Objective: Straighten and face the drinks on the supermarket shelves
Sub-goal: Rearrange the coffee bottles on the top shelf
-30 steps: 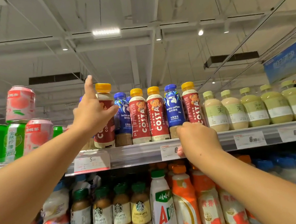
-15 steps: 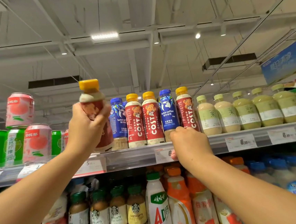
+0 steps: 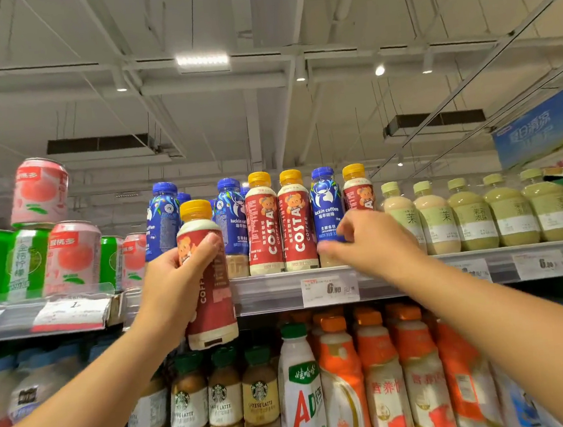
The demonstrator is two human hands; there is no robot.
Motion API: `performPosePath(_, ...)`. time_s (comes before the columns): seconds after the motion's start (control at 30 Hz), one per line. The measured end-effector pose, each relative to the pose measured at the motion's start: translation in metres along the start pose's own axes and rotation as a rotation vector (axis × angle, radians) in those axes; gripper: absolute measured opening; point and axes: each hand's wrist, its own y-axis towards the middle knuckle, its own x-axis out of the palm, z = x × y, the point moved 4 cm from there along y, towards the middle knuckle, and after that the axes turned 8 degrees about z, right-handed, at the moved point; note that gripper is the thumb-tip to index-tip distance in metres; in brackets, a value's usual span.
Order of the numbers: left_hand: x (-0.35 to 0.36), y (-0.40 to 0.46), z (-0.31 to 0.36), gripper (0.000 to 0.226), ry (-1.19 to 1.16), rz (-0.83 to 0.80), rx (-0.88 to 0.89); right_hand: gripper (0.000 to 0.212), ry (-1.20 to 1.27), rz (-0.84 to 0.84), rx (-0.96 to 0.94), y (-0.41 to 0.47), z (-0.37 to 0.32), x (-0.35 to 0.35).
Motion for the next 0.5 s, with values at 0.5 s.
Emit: performPosePath(0.5, -0.008, 0.004, -0.010, 0.036, -0.192, -0.095, -0.061, 0.059, 0.048, 0.087, 0.076, 0.114, -0.022, 0.007)
